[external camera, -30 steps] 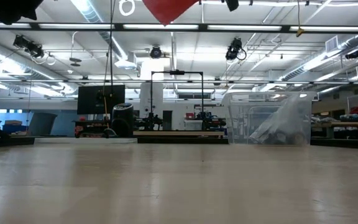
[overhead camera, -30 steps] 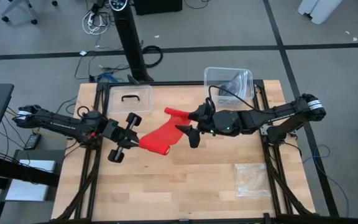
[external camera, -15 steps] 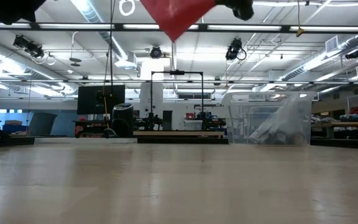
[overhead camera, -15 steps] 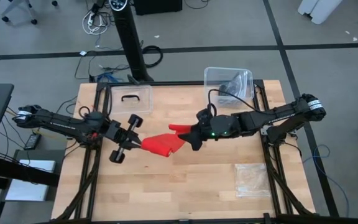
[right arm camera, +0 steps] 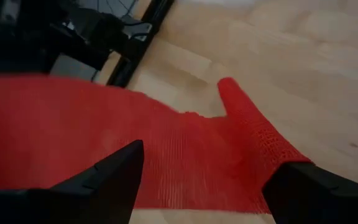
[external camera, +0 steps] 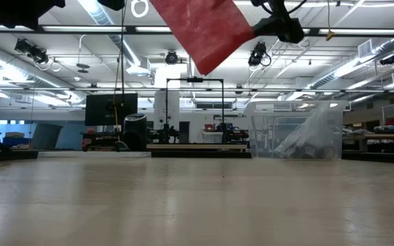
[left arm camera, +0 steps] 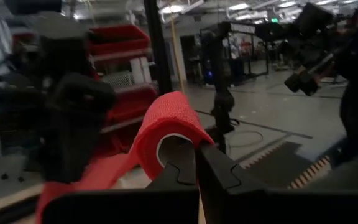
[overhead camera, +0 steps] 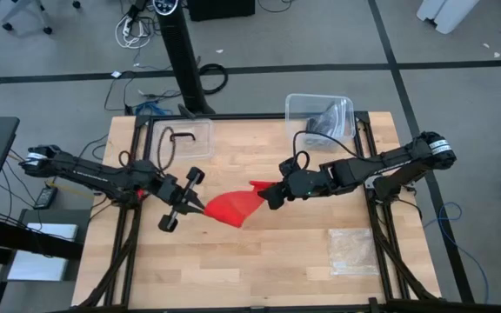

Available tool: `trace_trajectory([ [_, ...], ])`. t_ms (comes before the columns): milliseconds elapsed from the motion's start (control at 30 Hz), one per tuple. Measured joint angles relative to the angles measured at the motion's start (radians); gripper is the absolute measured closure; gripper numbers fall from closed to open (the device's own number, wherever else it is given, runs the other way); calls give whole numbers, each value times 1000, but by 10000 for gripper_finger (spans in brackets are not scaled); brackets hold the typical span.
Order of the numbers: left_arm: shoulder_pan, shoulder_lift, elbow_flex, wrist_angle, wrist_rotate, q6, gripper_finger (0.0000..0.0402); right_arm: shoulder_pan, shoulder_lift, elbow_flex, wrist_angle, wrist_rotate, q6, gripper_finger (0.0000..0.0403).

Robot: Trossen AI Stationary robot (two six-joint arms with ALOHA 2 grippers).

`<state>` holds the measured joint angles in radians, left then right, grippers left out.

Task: Roll bandage
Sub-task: Roll the red bandage

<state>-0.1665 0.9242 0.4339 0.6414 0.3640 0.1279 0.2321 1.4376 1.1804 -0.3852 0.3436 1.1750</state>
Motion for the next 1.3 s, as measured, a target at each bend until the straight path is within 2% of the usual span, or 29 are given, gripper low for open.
trace_trajectory([
  [133, -39, 74, 0, 1, -32, 22, 402, 0, 0, -61, 140, 4, -6, 108],
  [233, -68, 122, 0, 40, -46, 24, 402, 3, 0, -84, 165, -5, -49, 109],
  [467, -128, 199, 0, 83, -73, 28, 402, 46, 0, -85, 171, -3, -354, 120],
  [600, -149, 220, 0, 105, -86, 26, 402, 62, 0, -85, 158, -1, -436, 129],
  [700, -166, 230, 0, 111, -84, 22, 402, 67, 0, -85, 176, 0, -441, 138],
  [867, -195, 229, 0, 112, -85, 19, 402, 67, 0, -85, 193, 0, -348, 149],
  [1133, -223, 229, 0, 108, -102, 17, 402, 110, 0, -85, 196, -18, -591, 145],
  [1300, -227, 229, 0, 87, -101, 6, 402, 122, 0, -85, 274, -46, -581, 141],
])
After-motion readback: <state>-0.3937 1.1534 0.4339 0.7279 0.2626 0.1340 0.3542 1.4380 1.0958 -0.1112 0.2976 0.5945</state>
